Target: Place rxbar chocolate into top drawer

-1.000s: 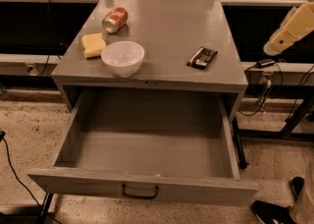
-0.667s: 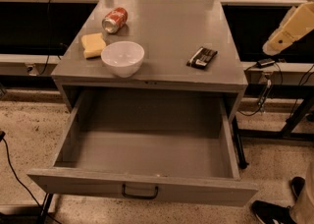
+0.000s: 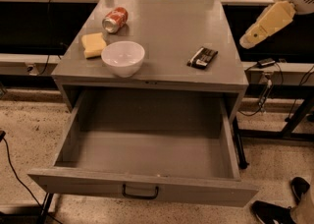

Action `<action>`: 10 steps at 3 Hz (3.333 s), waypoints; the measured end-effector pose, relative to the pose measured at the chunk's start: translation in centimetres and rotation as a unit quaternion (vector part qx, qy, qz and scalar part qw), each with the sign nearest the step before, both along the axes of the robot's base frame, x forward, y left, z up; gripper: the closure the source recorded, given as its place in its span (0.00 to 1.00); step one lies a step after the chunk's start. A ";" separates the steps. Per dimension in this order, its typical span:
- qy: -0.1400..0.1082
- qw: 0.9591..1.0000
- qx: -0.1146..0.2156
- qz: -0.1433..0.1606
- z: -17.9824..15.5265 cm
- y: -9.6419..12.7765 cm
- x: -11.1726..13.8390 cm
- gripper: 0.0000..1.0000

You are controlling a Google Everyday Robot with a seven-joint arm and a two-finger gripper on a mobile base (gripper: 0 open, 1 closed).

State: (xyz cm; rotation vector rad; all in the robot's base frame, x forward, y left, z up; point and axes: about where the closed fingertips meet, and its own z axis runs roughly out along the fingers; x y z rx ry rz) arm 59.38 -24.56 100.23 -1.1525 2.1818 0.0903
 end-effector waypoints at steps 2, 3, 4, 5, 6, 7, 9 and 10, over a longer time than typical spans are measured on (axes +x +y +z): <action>0.036 0.998 0.051 -0.032 -4.5 2.6 4.1 0.00; 0.024 0.995 0.093 -0.030 -6.4 3.9 4.4 0.00; -0.016 0.993 0.118 -0.014 -9.0 5.7 5.5 0.00; -0.040 0.991 0.126 -0.005 -11.7 6.3 6.5 0.00; -0.058 0.989 0.134 -0.001 -12.8 6.1 7.0 0.00; -0.063 0.989 0.131 0.012 -13.2 6.5 7.7 0.00; -0.045 0.987 0.152 0.028 -15.1 7.3 9.5 0.00; -0.035 0.983 0.174 0.035 -15.8 8.1 10.8 0.02</action>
Offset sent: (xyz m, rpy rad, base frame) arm 0.0607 0.0297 -0.0690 0.1822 0.0997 -0.1370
